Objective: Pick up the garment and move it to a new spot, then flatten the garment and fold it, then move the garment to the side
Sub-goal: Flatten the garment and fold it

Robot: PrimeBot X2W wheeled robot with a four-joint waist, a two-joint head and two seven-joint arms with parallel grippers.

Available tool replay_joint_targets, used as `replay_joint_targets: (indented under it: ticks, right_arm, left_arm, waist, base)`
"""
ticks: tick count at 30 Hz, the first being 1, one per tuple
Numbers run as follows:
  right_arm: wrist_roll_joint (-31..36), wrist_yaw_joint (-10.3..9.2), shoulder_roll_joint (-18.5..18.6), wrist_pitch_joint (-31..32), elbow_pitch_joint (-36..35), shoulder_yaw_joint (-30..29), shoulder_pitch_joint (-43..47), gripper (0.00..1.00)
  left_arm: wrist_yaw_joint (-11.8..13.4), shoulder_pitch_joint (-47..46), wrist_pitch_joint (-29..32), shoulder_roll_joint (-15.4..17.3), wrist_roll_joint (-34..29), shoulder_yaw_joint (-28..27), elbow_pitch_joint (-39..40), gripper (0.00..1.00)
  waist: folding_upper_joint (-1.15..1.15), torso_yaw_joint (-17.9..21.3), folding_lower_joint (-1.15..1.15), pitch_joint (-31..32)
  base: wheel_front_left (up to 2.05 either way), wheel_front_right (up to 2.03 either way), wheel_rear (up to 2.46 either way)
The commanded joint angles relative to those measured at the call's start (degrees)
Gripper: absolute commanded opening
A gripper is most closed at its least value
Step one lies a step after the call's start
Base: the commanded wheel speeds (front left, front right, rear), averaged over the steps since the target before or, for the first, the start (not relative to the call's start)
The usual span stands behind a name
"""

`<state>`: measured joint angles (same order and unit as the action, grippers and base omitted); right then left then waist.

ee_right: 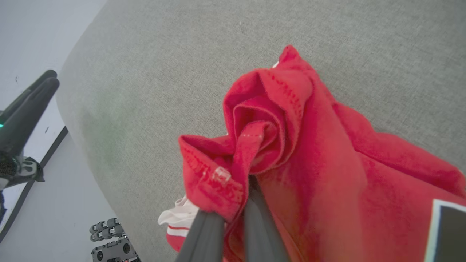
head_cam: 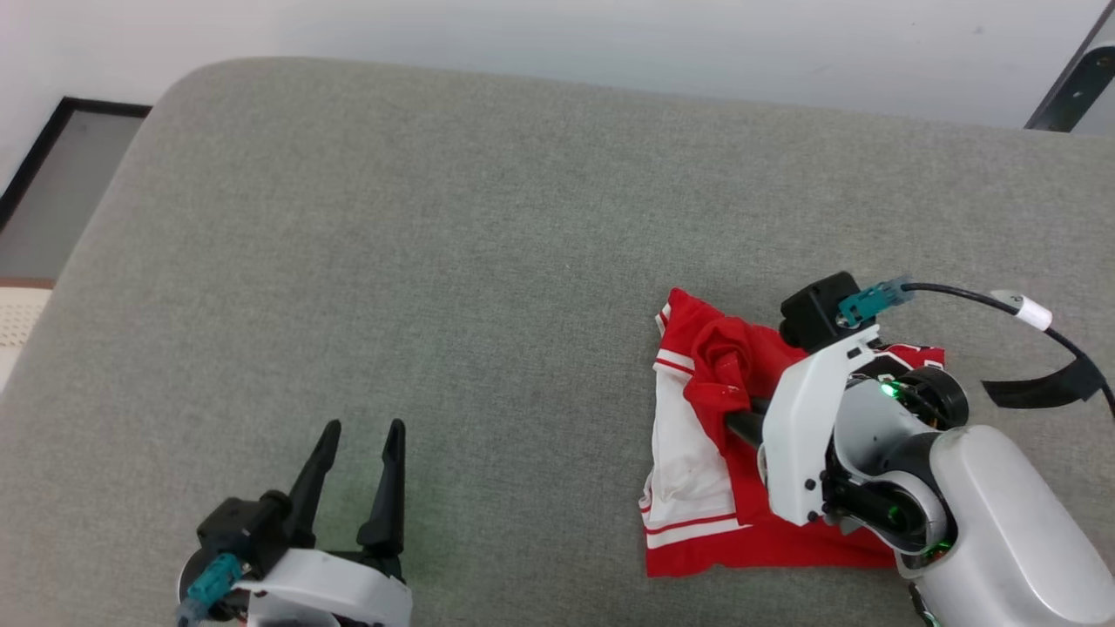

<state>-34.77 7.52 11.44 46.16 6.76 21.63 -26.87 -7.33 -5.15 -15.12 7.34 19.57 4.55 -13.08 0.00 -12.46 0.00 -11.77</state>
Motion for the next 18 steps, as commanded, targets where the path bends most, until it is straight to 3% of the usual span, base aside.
replay_joint_targets:
  ticks: [1, 4, 5, 7, 8, 9, 18]
  right_arm:
    - [0.12, -0.07, -0.13, -0.83, 0.75, 0.48, -0.91, 0.00]
    - [-0.03, -0.07, -0.09, -2.40, 2.70, 1.53, -1.52, 0.00]
    - [-0.12, -0.07, -0.12, -2.86, 3.20, 1.92, -1.83, 0.17]
    - [-0.35, -0.07, -0.06, -3.86, 4.23, 2.39, -2.26, 0.64]
    - [-0.51, -0.07, -0.10, -4.32, 4.64, 2.62, -2.43, 0.95]
    - [-0.72, -0.07, -0.09, -4.67, 4.95, 2.89, -2.55, 1.00]
    - [-5.39, -0.07, 0.16, -8.13, 5.15, 2.96, -2.43, 1.00]
  left_arm:
    - [-0.15, -0.67, 0.03, -0.14, -0.02, 0.02, -0.07, 1.00]
    - [-0.18, -1.17, 0.03, -0.24, 0.14, -0.03, -0.35, 1.00]
    - [-0.17, -1.35, 0.03, -0.21, 0.16, -0.13, -0.43, 1.00]
    - [-0.18, -1.76, 0.03, -0.16, 0.28, 0.10, -0.63, 1.00]
    - [-0.18, -1.90, 0.03, -0.06, 0.38, 0.22, -0.71, 1.00]
    - [-0.18, -1.96, 0.03, 0.05, 0.46, 0.27, -0.84, 1.00]
    - [-0.19, -1.74, 0.03, 1.13, 1.40, -0.04, -1.26, 1.00]
  waist:
    - [0.00, -0.29, 0.00, -0.37]
    - [0.00, -0.25, 0.00, -0.69]
    - [0.00, -0.09, 0.00, -0.81]
    - [0.00, 0.11, 0.00, -0.93]
    - [0.00, 0.24, 0.00, -0.96]
    - [0.00, 0.41, 0.00, -0.94]
    - [0.00, 3.86, 0.00, 0.85]
  base:
    - [0.00, 0.00, 0.00]
    - [0.00, 0.00, 0.00]
    - [0.00, 0.00, 0.00]
    - [0.00, 0.00, 0.00]
    - [0.00, 0.00, 0.00]
    - [0.00, 0.00, 0.00]
    - [0.00, 0.00, 0.00]
